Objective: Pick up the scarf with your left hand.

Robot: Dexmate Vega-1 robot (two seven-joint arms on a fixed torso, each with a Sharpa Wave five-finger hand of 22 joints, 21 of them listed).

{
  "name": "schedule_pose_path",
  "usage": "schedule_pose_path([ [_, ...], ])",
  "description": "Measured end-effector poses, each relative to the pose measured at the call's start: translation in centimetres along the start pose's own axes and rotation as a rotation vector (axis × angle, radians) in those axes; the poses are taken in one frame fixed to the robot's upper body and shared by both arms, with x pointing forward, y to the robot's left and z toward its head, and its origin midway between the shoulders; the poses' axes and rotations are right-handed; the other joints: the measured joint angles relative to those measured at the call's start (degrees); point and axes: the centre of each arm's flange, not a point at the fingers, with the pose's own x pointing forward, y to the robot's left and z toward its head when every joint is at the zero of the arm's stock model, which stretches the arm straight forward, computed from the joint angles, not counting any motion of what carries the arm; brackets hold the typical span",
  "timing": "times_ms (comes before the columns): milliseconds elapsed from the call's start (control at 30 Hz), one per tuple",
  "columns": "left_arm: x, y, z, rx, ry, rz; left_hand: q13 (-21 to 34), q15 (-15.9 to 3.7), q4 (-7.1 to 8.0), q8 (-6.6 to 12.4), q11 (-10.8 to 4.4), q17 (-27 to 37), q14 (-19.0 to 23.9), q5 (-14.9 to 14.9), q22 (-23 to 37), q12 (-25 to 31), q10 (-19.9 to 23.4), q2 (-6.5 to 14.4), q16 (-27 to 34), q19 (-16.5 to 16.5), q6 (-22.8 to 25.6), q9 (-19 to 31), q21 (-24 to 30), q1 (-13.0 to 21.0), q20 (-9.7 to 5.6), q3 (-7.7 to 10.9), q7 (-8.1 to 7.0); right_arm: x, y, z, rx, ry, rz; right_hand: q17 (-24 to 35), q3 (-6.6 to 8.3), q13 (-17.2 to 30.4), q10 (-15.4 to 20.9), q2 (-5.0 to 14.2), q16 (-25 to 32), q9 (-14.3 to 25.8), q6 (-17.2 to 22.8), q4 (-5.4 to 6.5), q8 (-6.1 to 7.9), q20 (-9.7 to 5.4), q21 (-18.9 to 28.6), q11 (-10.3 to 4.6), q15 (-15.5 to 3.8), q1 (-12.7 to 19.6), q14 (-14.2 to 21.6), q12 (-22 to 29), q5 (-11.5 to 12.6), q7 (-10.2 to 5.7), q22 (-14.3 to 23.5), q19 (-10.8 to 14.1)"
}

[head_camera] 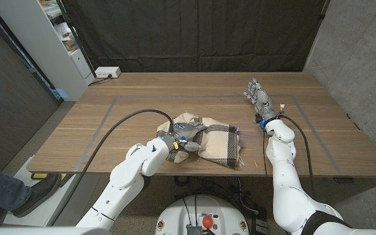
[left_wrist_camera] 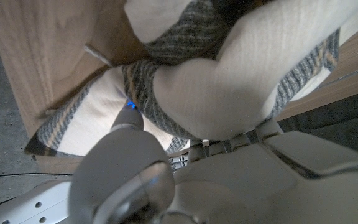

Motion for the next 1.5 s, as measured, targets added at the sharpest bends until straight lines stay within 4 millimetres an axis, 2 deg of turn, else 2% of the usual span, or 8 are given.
schedule_pose_path([
  [167, 0.04, 0.05, -0.03, 0.003, 0.007, 0.0, 0.34, -1.07, -0.19, 0.35, -0.77, 0.05, 2.58, -2.03, 0.29, 0.74, 0.77, 1.08, 0.45, 5.9, 0.0, 0.26, 1.77, 6.42, 0.04, 1.72, 0.0, 0.0, 0.14, -0.04, 0.002, 0.0, 0.001, 0.0, 0.0, 0.0, 0.0, 0.49, 0.0, 0.0, 0.0, 0.0, 0.0, 0.0, 0.0, 0.0, 0.0, -0.49, 0.0, 0.0, 0.0, 0.0, 0.0, 0.0],
  [367, 0.13, 0.12, -0.02, 0.005, 0.015, 0.001, 0.79, -2.15, -0.4, 0.89, -1.08, 0.78, 5.49, -3.79, 0.3, 1.55, 2.19, 3.11, 1.12, 11.5, 1.09, 0.49, 3.66, 13.97, 0.07, 3.7, 0.02, -0.04, 0.18, -0.07, 0.003, 0.001, 0.001, 0.0, 0.0, 0.0, 0.0, 0.53, 0.0, 0.0, 0.0, 0.0, 0.0, 0.0, 0.0, 0.0, 0.23, -0.53, 0.23, 0.0, 0.22, 0.0, 0.0, 0.0],
  [600, 0.27, 0.1, 0.03, 0.003, 0.02, 0.006, 1.56, -2.48, -0.4, 1.32, -1.15, 1.76, 7.85, -3.95, 0.31, 2.48, 3.93, 5.24, 2.57, 15.65, 2.87, 0.75, 5.0, 20.75, -0.02, 4.97, 0.55, -0.07, 0.15, -0.05, 0.005, 0.002, 0.0, 0.0, 0.0, -0.01, 0.0, 0.53, 0.0, 0.0, 0.0, 0.0, 0.0, 0.0, 0.0, 0.0, 0.22, -0.53, 0.22, 0.0, 0.22, 0.0, 0.0, 0.0],
  [667, 0.3, 0.08, 0.04, 0.002, 0.022, 0.008, 1.77, -2.25, -0.56, 1.39, -0.71, 2.15, 8.13, -3.95, 0.31, 3.01, 4.47, 5.77, 2.78, 16.48, 3.39, 0.8, 5.49, 22.5, -0.01, 5.28, 0.9, -0.12, 0.13, -0.07, 0.005, 0.002, -0.001, 0.0, 0.0, -0.01, 0.0, 0.53, 0.0, 0.0, 0.0, 0.0, 0.0, 0.0, 0.0, 0.0, 0.22, -0.53, 0.22, 0.0, 0.22, 0.0, 0.0, 0.0],
  [967, 0.34, 0.09, 0.02, -0.01, 0.032, 0.037, 4.5, -3.59, -0.48, 3.64, -1.47, 5.57, 11.94, -2.99, 0.67, 6.42, 9.45, 7.79, 6.58, 22.07, 9.18, 1.72, 8.65, 31.88, -0.33, 5.66, 0.7, -0.23, 0.07, -0.04, 0.006, 0.002, -0.002, 0.0, 0.0, -0.01, 0.0, 0.53, 0.0, 0.0, 0.0, 0.01, 0.0, 0.0, 0.0, 0.0, 0.22, -0.53, 0.22, 0.0, 0.22, 0.0, 0.0, 0.0],
  [1100, 0.32, 0.02, 0.06, -0.015, 0.034, 0.047, 6.53, -4.07, -0.47, 5.22, -1.85, 8.04, 13.24, -2.57, 0.8, 8.51, 11.75, 8.44, 8.8, 22.82, 12.79, 2.53, 9.9, 35.07, -0.84, 5.62, 0.42, -0.31, 0.08, -0.04, 0.007, 0.002, -0.002, 0.0, 0.01, -0.01, 0.0, 0.53, 0.0, 0.0, 0.0, 0.01, 0.0, 0.0, 0.0, 0.0, 0.21, -0.53, 0.21, 0.0, 0.22, 0.0, 0.0, 0.0],
  [1300, 0.21, -0.09, 0.09, -0.021, 0.04, 0.06, 9.43, -3.2, -0.31, 7.77, -2.37, 11.53, 14.11, -2.12, 1.14, 11.22, 13.88, 9.2, 12.05, 22.82, 18.02, 4.15, 12.15, 38.51, -0.84, 4.68, 0.69, -0.37, 0.14, -0.05, 0.007, 0.002, -0.001, 0.0, 0.01, -0.01, 0.0, 0.53, 0.0, 0.0, 0.0, 0.01, 0.0, 0.0, 0.0, 0.0, 0.21, -0.53, 0.21, 0.0, 0.22, 0.0, 0.0, 0.0],
  [1500, 0.11, -0.13, 0.1, -0.029, 0.042, 0.075, 12.05, -2.85, -0.25, 10.06, -2.48, 14.39, 16.31, -1.67, 1.5, 13.59, 16.03, 9.11, 14.53, 22.82, 21.91, 5.72, 14.65, 40.73, -0.85, 4.26, 2.21, -0.42, 0.27, 0.04, 0.007, 0.0, 0.001, 0.0, 0.01, -0.01, 0.22, 0.53, 0.0, 0.0, 0.0, 0.01, 0.0, 0.0, 0.0, -0.22, 0.21, -0.53, 0.21, 0.0, 0.22, 0.0, 0.0, 0.0],
])
